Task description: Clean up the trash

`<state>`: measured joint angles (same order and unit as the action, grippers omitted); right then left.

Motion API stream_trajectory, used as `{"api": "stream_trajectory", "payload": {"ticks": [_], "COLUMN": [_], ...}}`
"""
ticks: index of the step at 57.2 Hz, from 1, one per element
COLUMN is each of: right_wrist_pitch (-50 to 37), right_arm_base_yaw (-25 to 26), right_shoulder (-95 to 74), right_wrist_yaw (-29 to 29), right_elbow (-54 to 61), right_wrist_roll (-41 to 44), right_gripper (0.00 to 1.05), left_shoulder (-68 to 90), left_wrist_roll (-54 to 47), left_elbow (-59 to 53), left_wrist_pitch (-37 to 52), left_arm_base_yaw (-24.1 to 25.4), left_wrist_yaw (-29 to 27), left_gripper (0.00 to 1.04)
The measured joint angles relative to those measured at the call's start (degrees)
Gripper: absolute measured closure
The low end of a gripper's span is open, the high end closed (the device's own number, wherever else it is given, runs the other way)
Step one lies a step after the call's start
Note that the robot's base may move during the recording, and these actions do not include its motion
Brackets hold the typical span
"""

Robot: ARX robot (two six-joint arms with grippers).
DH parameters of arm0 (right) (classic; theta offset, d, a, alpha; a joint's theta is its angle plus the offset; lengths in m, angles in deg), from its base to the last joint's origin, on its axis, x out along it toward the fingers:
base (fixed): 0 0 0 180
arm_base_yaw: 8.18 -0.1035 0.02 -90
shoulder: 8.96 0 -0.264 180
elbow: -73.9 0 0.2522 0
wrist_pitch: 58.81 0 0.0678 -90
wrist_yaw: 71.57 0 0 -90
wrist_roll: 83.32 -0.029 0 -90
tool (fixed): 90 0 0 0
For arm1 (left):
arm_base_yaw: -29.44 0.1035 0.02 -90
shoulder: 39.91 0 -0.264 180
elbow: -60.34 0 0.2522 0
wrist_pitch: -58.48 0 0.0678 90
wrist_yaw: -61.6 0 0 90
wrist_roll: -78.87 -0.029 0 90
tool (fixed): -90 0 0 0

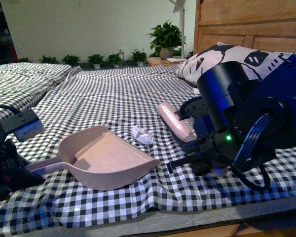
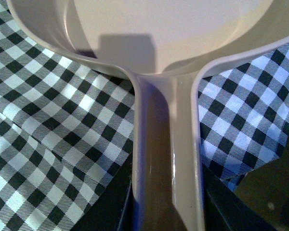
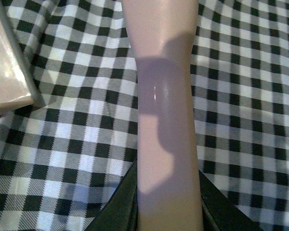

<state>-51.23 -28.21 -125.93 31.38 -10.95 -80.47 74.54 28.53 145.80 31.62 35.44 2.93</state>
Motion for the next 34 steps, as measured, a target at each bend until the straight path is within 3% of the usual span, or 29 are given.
{"api": "stream_trajectory", "payload": {"ticks": [15,34], "right_wrist_pitch": [-0.3,-0.1], "right_arm_base_yaw": [-3.0,-3.2], "right_shoulder": [-2.6,-4.1], "right_wrist_yaw": [1.8,4.0], "right_elbow": [-2.4,-4.3], "right_wrist_roll": [1.0,1.5], "right_gripper": [0.85,0.85], "left_shoulder": [0.0,0.0], "left_wrist_roll": [0.0,0.0], "left_elbow": [0.0,0.0], "left_wrist_pitch": [0.0,0.0], "left_arm_base_yaw": [0.0,0.0], "left_wrist_yaw": [0.0,0.0], "left_gripper": [0.77,0.77]}}
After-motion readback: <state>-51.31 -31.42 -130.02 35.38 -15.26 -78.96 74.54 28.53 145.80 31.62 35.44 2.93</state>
